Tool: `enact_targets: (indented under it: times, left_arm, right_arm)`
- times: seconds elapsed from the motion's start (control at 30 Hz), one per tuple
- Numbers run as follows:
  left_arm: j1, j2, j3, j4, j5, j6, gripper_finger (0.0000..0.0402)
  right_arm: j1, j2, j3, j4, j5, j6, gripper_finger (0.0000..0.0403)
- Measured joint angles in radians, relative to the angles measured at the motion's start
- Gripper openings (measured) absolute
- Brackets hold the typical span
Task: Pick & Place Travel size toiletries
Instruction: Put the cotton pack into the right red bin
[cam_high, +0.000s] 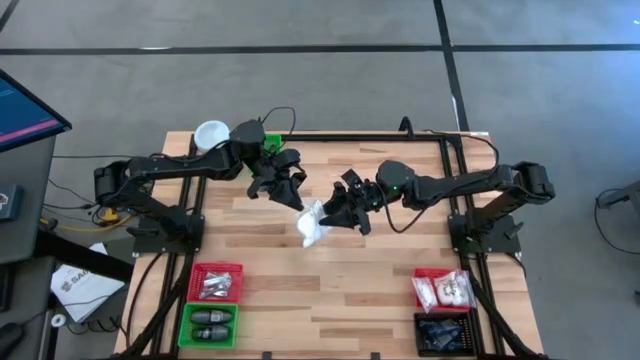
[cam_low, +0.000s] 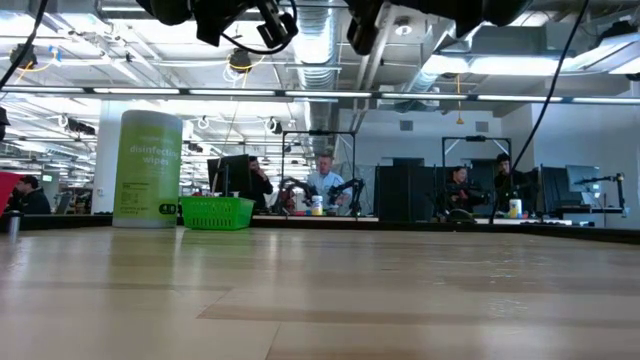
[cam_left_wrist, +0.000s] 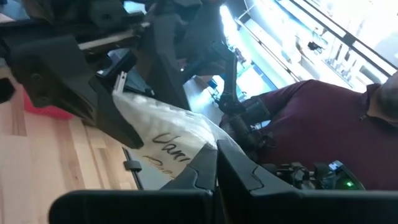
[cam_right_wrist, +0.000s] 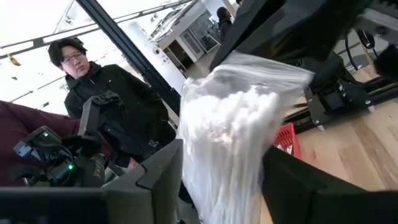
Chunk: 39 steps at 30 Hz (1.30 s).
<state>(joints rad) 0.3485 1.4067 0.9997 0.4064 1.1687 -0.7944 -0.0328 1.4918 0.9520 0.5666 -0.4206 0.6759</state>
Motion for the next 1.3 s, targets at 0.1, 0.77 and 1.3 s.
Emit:
enact_targets:
  times: [0.1,0.77,1.3]
  left_arm:
    - [0.000,0.000,0.000,0.001,0.007,0.000,0.0000]
    - [0.008,0.000,0.000,0.011,0.008,0.000,0.0000]
    - [0.118,-0.078,0.000,0.017,0.009,-0.073,0.0087]
  right_arm:
    - [-0.009,0.000,0.000,0.000,0.000,0.023,0.0166]
    - [-0.011,0.000,0.000,0.002,0.000,0.031,0.0044]
    - [-0.007,0.000,-0.002,-0.038,-0.002,0.032,0.0034]
